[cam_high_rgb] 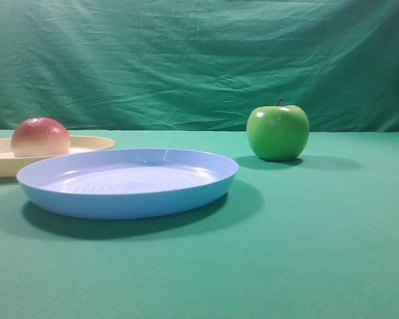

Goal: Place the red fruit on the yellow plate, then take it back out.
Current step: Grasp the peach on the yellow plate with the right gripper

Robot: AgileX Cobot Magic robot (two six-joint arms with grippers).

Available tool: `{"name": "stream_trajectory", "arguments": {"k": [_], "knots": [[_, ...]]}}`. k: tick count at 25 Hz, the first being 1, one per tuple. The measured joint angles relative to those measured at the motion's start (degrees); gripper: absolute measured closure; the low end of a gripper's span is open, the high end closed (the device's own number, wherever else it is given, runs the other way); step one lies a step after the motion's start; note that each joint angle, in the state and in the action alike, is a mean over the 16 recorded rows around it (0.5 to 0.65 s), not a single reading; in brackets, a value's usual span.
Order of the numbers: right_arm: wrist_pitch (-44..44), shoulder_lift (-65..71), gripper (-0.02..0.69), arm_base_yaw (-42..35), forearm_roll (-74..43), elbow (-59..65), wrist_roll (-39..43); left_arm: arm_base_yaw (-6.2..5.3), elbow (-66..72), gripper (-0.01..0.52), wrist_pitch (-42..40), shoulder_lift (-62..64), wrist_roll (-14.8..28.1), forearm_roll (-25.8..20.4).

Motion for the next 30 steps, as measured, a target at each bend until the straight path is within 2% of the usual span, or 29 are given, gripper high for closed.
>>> {"name": "stream_trajectory", "arguments": {"k": [16,25,30], "knots": [[5.34,18.52,0.665,0.00,2.44,-27.98,-3.89,0.00,0.00,0.514,0.00,0.00,0.00,0.00],[5.01,20.31,0.665,0.00,5.56,-32.34,-6.62,0.00,0.00,0.514,0.00,0.00,0.00,0.00],[9.22,23.14,0.665,0.00,7.17,-34.51,-9.98,0.00,0.00,0.514,0.00,0.00,0.00,0.00]]}}
